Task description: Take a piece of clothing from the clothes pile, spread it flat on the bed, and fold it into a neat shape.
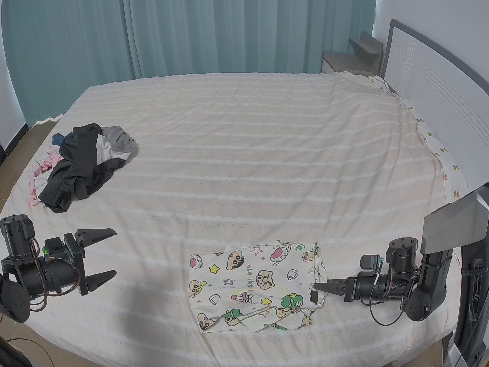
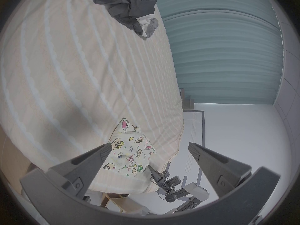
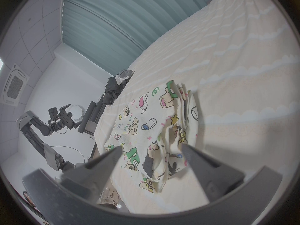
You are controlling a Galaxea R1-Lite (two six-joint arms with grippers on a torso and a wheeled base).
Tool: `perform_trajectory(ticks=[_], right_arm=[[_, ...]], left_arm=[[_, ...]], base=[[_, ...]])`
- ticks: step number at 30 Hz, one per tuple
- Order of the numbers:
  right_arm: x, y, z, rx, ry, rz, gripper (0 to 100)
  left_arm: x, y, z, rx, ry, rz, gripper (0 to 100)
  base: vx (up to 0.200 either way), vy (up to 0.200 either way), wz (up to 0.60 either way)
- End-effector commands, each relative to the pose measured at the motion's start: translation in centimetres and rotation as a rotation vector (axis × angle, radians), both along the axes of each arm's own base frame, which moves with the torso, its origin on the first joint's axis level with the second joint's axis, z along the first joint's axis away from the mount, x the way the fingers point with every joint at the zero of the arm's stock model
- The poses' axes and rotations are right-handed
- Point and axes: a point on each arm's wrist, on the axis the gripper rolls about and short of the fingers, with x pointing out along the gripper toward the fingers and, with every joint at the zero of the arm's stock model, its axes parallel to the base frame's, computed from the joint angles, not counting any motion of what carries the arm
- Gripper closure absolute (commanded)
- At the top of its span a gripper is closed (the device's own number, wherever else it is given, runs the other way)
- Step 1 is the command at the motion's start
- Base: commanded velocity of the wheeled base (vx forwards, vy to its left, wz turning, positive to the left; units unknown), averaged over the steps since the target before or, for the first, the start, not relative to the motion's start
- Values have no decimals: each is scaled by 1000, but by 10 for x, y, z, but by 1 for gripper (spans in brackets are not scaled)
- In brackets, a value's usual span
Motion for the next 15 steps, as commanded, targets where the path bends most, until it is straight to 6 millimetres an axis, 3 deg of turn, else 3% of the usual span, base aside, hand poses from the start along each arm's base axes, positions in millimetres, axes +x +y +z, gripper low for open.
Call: perform_trajectory(ticks=[1,8,15], right_arm=[[-3,1,-5,-7,9,9,0],[-2,21,-6,-12,-22,52,0],[1,26,-5,-15,-43,51,0]], left_arm=[[1,0,-2,-2,8,1,0],[1,0,-2,-1,7,0,0],[1,0,-3,-2,15,0,0]], base=[[0,0,0],[0,0,0],[0,0,0]])
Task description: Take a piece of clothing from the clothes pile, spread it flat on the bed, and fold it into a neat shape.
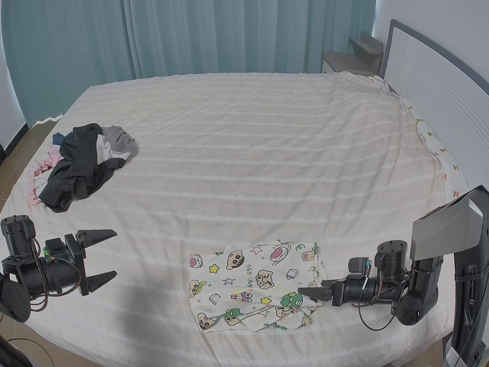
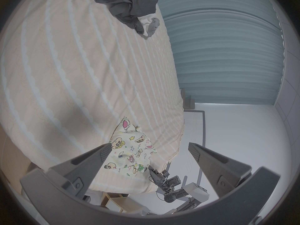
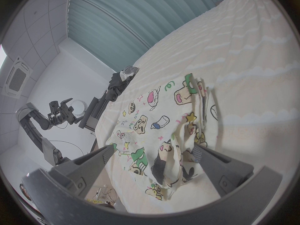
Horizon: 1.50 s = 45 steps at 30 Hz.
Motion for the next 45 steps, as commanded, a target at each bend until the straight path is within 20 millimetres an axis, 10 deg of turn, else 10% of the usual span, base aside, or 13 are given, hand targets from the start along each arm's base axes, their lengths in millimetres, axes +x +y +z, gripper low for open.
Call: perform_trajectory(ticks=[1,11,12,45], right_arm=[[0,4,-1,0,-2,13,0],[1,7,-13,-15,40,22,0],[1,6,-13,-18,47,19,100],[-26,-28,3,-22,107,-30,100]], left_arm=[[0,0,-1,-1,5,1,0],[1,0,-1,-1,6,1,0],[0,0,-2,-2,8,1,0],[1,0,-3,-3,15,1,0]], base=[[0,0,0],[0,0,0],[0,0,0],[0,0,0]])
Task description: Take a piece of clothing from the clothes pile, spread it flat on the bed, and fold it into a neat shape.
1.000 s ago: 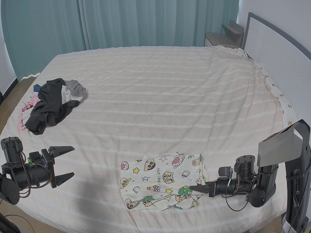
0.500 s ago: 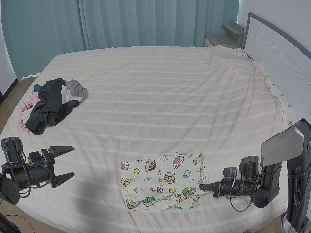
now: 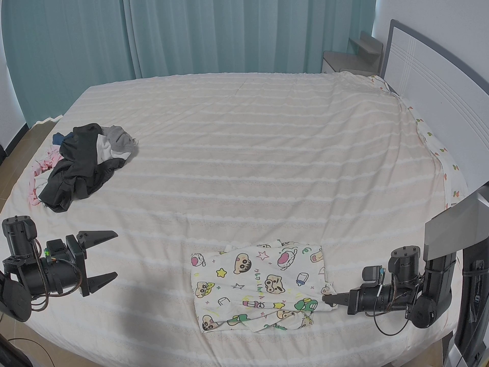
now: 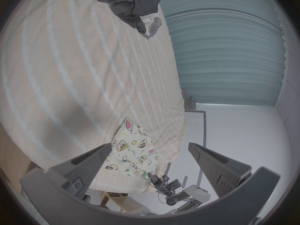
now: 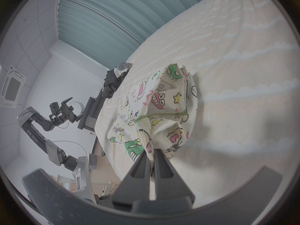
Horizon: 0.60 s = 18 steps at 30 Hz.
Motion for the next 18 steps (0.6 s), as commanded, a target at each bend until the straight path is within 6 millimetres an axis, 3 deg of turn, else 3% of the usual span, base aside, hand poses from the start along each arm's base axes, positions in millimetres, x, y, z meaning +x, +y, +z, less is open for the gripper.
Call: perform_trajectory(ticks=[1,11,12,18], right_arm=[[-1,-3,-1,-7,23,-9,100],[1,-6,-13,-56,54,3,100],[1,-7,-13,-55,53,2,0],[11,-12,7,-33,-45,-32,0]], left_arm=[[0,0,0,0,1,1,0],[0,0,-1,-1,3,1,0],[0,0,-1,-1,3,1,0],[0,0,-1,-1,3,1,0]], base=[[0,0,0],[0,0,0],[0,0,0],[0,0,0]])
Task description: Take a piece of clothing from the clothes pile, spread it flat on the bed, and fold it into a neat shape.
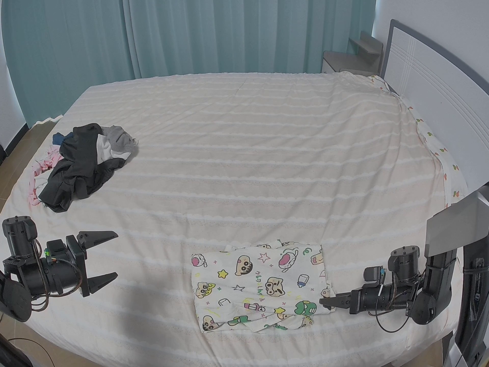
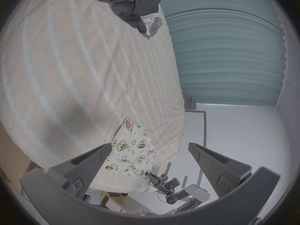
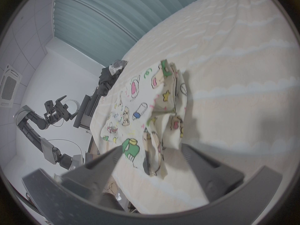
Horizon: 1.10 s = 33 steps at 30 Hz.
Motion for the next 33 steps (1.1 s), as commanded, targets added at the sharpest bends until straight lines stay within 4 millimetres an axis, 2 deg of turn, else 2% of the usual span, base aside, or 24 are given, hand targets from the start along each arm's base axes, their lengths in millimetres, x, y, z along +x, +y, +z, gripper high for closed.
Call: perform_trajectory(ticks=[1,3,5,8,13,14,17,22,33], right_arm=[[10,-5,19,17,-95,-29,0],[16,-6,25,16,-134,-46,0],[32,-10,35,22,-205,-85,0],[52,-7,40,24,-251,-104,0],[80,5,44,11,-234,-102,0],[91,9,44,7,-213,-98,0],[104,12,42,1,-202,-101,0],[111,17,38,4,-207,-91,0],[102,29,38,4,-194,-57,0]], left_arm=[[1,0,0,-1,2,1,0],[1,0,0,-1,2,1,0],[1,0,0,-1,0,1,0],[1,0,0,-1,2,1,0],[1,0,0,-1,2,1,0],[0,0,-1,-1,3,1,0],[1,0,-1,-1,5,1,0],[1,0,-1,-2,8,1,0],[1,0,-1,-2,6,1,0]], base=[[0,0,0],[0,0,0],[0,0,0],[0,0,0],[0,0,0],[0,0,0],[0,0,0],[0,0,0],[0,0,0]])
